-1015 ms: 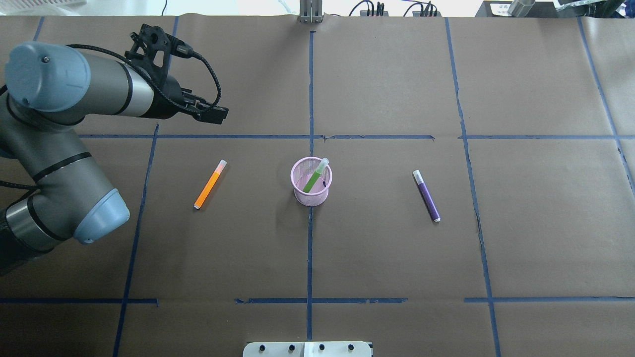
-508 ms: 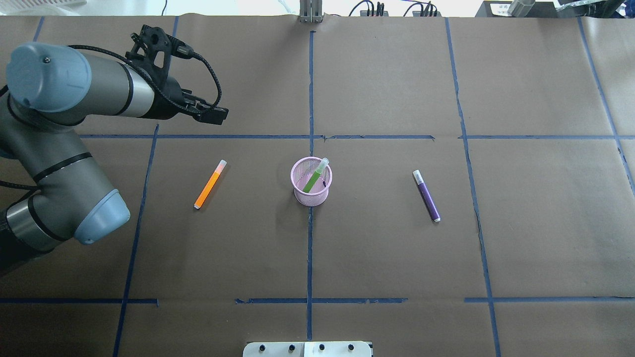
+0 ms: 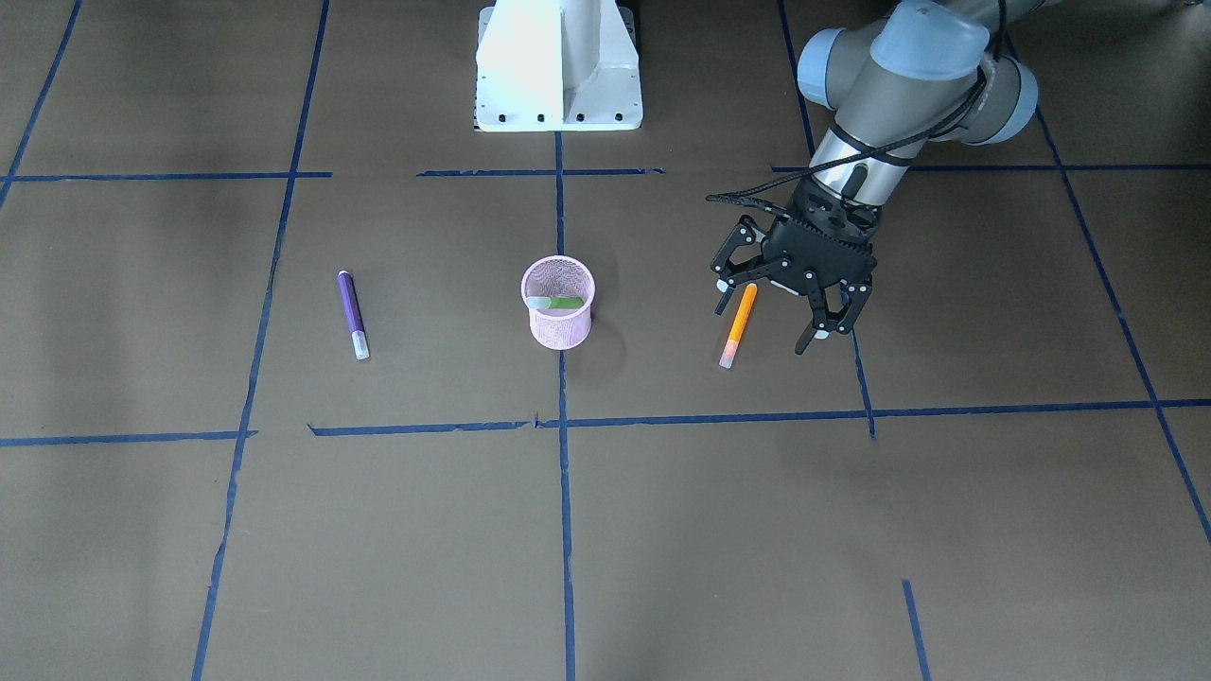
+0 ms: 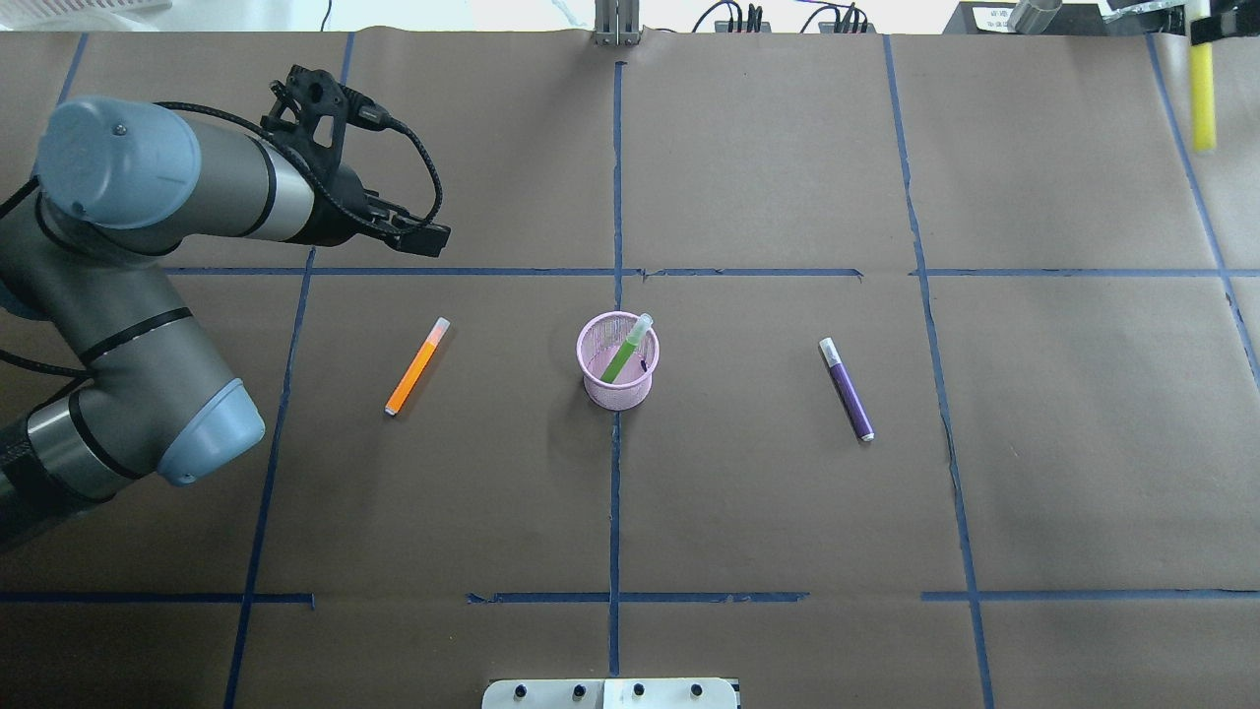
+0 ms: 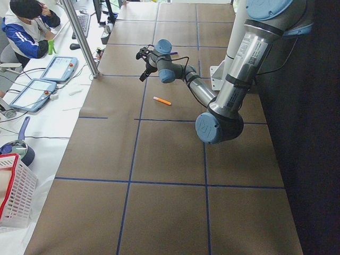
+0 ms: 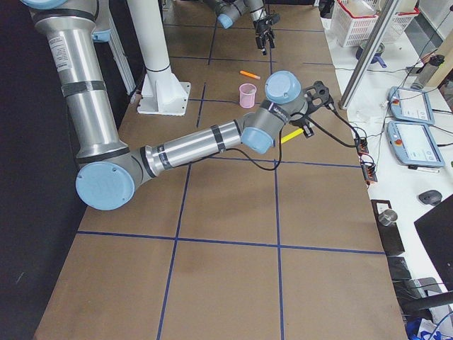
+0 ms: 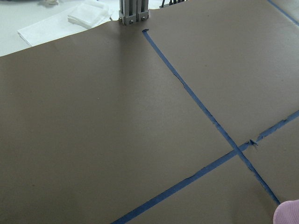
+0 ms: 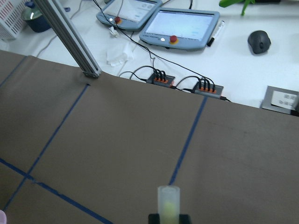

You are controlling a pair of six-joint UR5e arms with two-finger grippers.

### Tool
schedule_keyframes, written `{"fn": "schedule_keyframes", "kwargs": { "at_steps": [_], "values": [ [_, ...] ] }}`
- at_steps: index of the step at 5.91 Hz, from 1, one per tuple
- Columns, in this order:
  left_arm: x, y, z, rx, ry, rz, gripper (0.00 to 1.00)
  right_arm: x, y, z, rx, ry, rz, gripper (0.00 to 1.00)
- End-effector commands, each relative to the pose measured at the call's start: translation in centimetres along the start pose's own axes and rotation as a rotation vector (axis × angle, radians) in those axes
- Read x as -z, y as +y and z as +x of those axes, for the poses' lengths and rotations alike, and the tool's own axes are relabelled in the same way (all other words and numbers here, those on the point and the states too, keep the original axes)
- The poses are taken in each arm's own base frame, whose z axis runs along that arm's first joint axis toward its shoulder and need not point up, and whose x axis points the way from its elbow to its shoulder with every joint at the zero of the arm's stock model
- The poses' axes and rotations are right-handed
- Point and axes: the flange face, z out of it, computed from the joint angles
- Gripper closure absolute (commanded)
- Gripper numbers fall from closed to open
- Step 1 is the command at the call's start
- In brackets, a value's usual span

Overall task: Collect pens into pen holder
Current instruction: 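Carry the yellow highlighter with the right gripper over the pink holder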

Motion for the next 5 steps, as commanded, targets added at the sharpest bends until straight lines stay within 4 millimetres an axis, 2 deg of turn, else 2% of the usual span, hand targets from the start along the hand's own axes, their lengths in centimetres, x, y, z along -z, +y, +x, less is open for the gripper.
{"fn": "schedule_keyframes", "kwargs": {
  "at_steps": [1, 2, 3, 4, 5],
  "values": [
    [-1.1, 0.6, -0.8, 0.008, -0.007, -0.031, 0.0, -3.8, -0.7, -14.6, -0.058, -0.036, 0.149, 1.0],
    [-2.0, 1.5, -1.5, 0.013, -0.017, -0.05, 0.0, -5.4, -0.2, -22.0, -0.128, -0.076, 0.254, 1.0],
    [-2.1, 1.8, -1.8, 0.014, -0.014, -0.062, 0.0, -8.3, 3.1, -28.4, -0.138, -0.091, 0.345, 1.0],
    [-2.6, 2.1, -2.1, 0.018, -0.013, -0.079, 0.0, -12.3, 8.5, -35.1, -0.138, -0.069, 0.439, 1.0],
    [-3.4, 2.5, -2.6, 0.022, -0.022, -0.093, 0.0, -14.9, 13.0, -40.5, -0.14, -0.055, 0.476, 1.0]
  ]
}}
